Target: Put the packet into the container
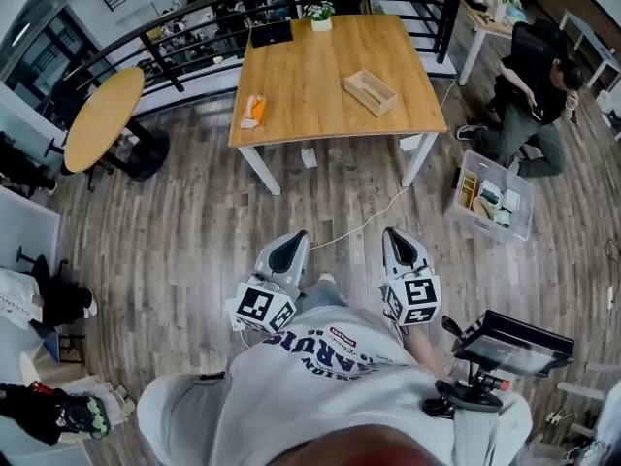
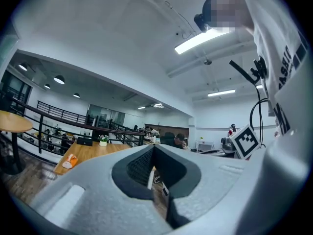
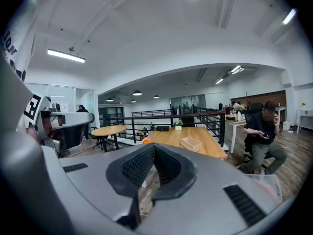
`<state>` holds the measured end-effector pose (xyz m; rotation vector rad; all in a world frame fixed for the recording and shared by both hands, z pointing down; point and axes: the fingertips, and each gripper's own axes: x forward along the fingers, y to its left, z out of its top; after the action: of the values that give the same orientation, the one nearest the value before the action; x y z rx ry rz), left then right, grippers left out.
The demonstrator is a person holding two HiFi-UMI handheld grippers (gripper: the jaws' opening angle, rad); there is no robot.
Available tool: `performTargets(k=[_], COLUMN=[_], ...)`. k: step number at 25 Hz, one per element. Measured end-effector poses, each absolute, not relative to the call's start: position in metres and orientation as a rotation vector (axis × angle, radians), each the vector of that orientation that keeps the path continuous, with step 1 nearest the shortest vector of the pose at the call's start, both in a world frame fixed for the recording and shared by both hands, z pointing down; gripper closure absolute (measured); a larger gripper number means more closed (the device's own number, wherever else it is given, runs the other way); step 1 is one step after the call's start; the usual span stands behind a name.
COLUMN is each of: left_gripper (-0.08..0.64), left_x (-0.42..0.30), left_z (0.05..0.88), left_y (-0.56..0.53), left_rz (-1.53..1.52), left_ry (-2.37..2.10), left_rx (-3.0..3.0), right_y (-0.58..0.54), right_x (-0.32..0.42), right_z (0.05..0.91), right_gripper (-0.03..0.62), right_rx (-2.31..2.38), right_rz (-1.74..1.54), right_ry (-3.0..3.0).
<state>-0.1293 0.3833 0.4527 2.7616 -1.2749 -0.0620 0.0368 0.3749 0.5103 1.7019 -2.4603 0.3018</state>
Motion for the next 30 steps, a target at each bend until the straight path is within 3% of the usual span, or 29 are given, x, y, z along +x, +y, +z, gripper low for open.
performTargets(k=[30], left_gripper=[0.558], left_x=[-0.221], left_z=[0.454], left_y=[0.211], left_rz=[-0.148], left_ry=[-1.163], left_rx=[2.811], right_y=[0.22], right_x=[-0.053], right_z=[0.478], right_gripper=[0.581], right_rx=[1.744], right_rz=[0.192], right_ry=[-2.373])
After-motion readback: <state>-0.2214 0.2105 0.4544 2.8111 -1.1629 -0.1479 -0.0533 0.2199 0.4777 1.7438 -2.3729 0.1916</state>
